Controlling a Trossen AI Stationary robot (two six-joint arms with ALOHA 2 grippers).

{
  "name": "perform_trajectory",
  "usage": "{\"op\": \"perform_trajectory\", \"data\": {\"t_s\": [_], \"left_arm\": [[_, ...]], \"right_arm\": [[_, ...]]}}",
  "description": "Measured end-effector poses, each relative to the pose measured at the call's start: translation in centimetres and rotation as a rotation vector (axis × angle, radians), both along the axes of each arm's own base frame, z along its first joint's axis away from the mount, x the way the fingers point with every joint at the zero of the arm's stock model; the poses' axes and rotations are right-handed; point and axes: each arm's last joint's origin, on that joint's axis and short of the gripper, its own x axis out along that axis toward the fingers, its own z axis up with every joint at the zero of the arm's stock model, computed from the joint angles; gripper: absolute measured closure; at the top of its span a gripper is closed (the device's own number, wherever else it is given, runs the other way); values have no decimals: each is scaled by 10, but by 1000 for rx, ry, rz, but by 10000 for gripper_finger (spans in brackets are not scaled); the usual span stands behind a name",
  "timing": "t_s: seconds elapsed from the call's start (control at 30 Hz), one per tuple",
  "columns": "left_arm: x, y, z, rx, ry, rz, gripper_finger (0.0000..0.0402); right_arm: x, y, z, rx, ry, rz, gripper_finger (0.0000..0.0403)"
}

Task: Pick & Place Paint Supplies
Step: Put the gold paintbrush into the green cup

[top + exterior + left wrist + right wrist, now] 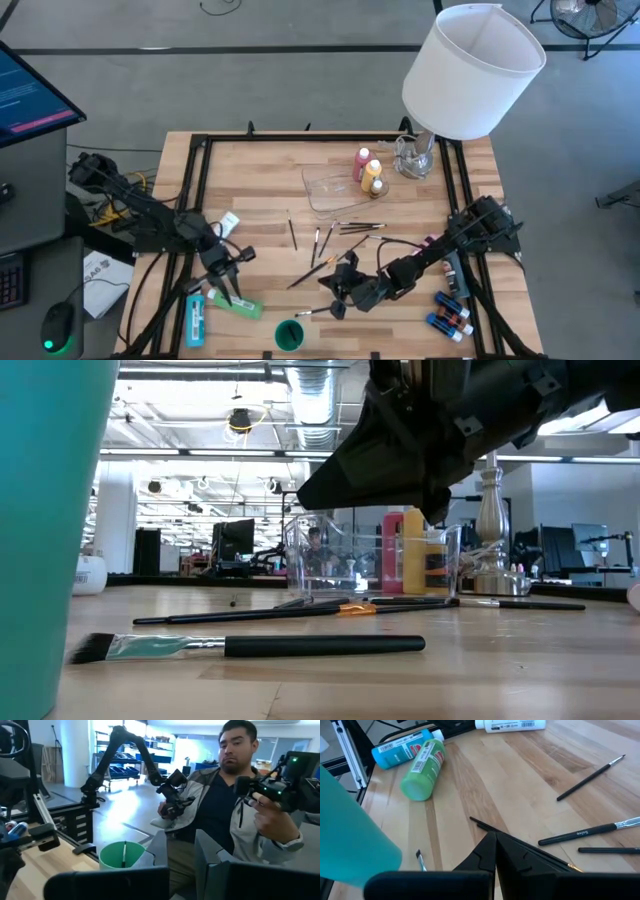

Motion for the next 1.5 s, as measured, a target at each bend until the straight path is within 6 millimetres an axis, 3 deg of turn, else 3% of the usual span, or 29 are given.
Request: {"op": "perform_trajectory", "data": {"t_s": [0.2,0.4,0.5,1.17,1.5], "left_arm": [[2,3,1,-6,-4,78,401],[13,22,1,-102,70,546,401],[17,30,-2,-150,135,674,401],[18,34,-6,-142,179,702,401],[18,34,-6,-142,179,702,401]], "right_arm": [[0,0,0,-2,4,0,403],[-2,-1,-3,15,25,-17,403],[-2,-1,-3,18,28,-20,403],[6,-15,2,50,23,-34,403],[2,-14,-2,-182,113,101,403]]}}
